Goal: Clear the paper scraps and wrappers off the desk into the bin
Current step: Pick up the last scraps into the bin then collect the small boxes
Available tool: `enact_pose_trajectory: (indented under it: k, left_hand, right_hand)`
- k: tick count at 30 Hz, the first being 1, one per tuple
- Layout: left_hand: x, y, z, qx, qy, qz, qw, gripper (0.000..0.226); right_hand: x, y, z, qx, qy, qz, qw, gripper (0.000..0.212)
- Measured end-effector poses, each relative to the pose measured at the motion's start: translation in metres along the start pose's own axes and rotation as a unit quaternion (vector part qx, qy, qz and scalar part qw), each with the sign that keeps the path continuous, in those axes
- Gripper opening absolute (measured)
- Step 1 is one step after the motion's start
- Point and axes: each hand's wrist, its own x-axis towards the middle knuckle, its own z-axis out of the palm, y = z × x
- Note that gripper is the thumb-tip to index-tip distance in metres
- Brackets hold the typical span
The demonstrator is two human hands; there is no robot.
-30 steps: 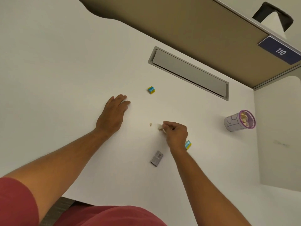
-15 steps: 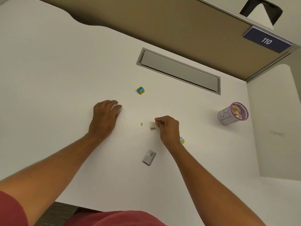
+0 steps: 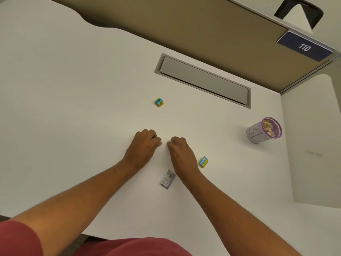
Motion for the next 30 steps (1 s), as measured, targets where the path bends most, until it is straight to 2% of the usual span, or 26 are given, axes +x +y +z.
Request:
enact_pose_trajectory:
  k: [2,5,7,8,10,12,14,16,19,21,24,30]
  left_hand:
    - [0.002,0.0,-0.001,0.007,0.0,0.014,1.0,0.004]
    - [0.007,0.003,-0.005,0.029,-0.009,0.03,0.999,0.017]
    - [0.011,0.006,-0.006,0.029,-0.012,0.024,0.999,0.023]
    - [0.013,0.008,-0.005,0.023,-0.013,0.015,1.0,0.023]
    - [0.017,0.013,-0.002,-0.005,-0.01,-0.017,1.0,0.016]
    - [0.026,0.025,0.004,-0.057,-0.011,-0.05,0.997,0.013]
    - [0.037,0.043,0.008,-0.132,-0.027,-0.069,0.988,0.015]
    - [0.049,0.066,0.01,-0.19,-0.034,-0.071,0.979,0.016]
    - [0.07,0.109,0.014,-0.206,-0.042,-0.042,0.977,0.016]
    - [0.089,0.138,0.018,-0.212,-0.047,-0.02,0.976,0.017]
    - [0.118,0.175,0.025,-0.238,-0.041,0.002,0.97,0.018]
    - [0.154,0.221,0.041,-0.264,-0.005,0.038,0.964,0.014]
  right_hand:
    - [0.0,0.005,0.0,-0.003,-0.007,-0.01,1.0,0.024]
    - [0.004,0.015,0.002,0.014,0.004,-0.029,0.999,0.026]
    - [0.005,0.022,0.003,0.08,0.035,-0.006,0.996,0.024]
    - [0.005,0.026,0.001,0.152,0.055,0.042,0.986,0.024]
    - [0.001,0.039,-0.007,0.334,0.087,0.163,0.924,0.021]
    - [-0.008,0.063,-0.021,0.459,0.124,0.232,0.849,0.014]
    - [-0.017,0.095,-0.04,0.515,0.162,0.266,0.798,0.011]
    - [-0.025,0.134,-0.064,0.519,0.226,0.275,0.777,0.015]
    - [-0.036,0.196,-0.101,0.435,0.329,0.273,0.793,0.023]
    - [-0.041,0.231,-0.117,0.381,0.36,0.278,0.805,0.023]
    - [-0.04,0.272,-0.125,0.315,0.348,0.295,0.832,0.021]
    - [-0.024,0.316,-0.109,0.276,0.308,0.299,0.86,0.018]
